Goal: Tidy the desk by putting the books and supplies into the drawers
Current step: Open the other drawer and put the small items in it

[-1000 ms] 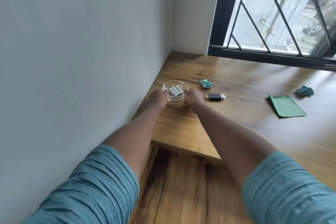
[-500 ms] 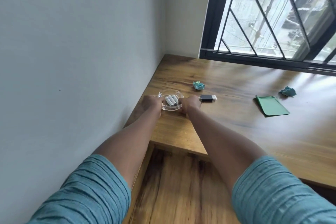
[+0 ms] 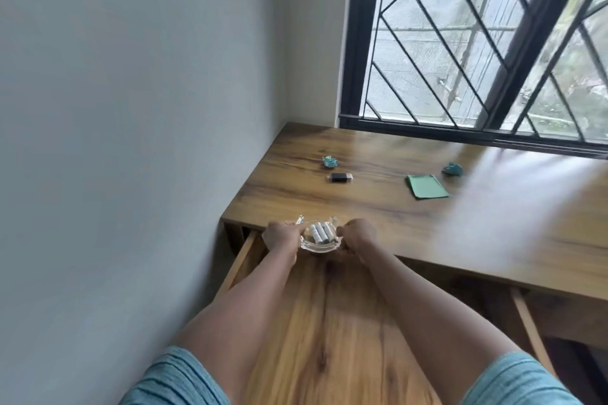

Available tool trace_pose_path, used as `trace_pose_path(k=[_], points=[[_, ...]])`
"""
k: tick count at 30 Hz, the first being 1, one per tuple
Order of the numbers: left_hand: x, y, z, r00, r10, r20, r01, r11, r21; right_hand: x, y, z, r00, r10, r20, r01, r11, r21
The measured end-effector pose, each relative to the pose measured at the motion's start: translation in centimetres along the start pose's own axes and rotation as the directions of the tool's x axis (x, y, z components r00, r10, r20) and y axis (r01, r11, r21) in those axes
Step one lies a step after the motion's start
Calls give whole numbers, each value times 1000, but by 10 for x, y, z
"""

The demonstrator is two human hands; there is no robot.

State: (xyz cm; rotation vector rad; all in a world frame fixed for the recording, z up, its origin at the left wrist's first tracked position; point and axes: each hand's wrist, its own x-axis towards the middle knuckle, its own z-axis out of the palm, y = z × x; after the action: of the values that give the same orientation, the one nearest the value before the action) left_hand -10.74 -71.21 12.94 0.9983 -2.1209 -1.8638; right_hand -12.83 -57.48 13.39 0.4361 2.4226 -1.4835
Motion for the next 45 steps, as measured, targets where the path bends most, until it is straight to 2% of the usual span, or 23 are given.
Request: trace_pose_path(k=[5, 13, 18, 27, 37, 45], points=[[-99, -57, 5, 992, 8, 124, -24, 992, 127, -95, 71, -51, 998, 60, 35, -53, 983, -178], [-227, -159, 23, 936, -203, 288, 184, 979, 93, -199, 184, -103, 969, 218, 114, -188, 955, -230], [-283, -186, 23, 905, -248, 347, 188, 962, 198, -238, 234, -121, 942, 327, 76, -301, 923, -242], [-305, -210, 37, 869, -309, 387, 198, 933, 299, -250, 284, -120, 900, 436, 23, -426, 887, -176], [-314, -219, 38, 858, -416, 301, 360, 905, 225, -257, 294, -116, 919, 393, -17, -378, 872, -311], [-317, -213, 37, 867, -398, 301, 327, 908, 261, -258, 294, -115, 909, 416, -32, -390, 821, -416]])
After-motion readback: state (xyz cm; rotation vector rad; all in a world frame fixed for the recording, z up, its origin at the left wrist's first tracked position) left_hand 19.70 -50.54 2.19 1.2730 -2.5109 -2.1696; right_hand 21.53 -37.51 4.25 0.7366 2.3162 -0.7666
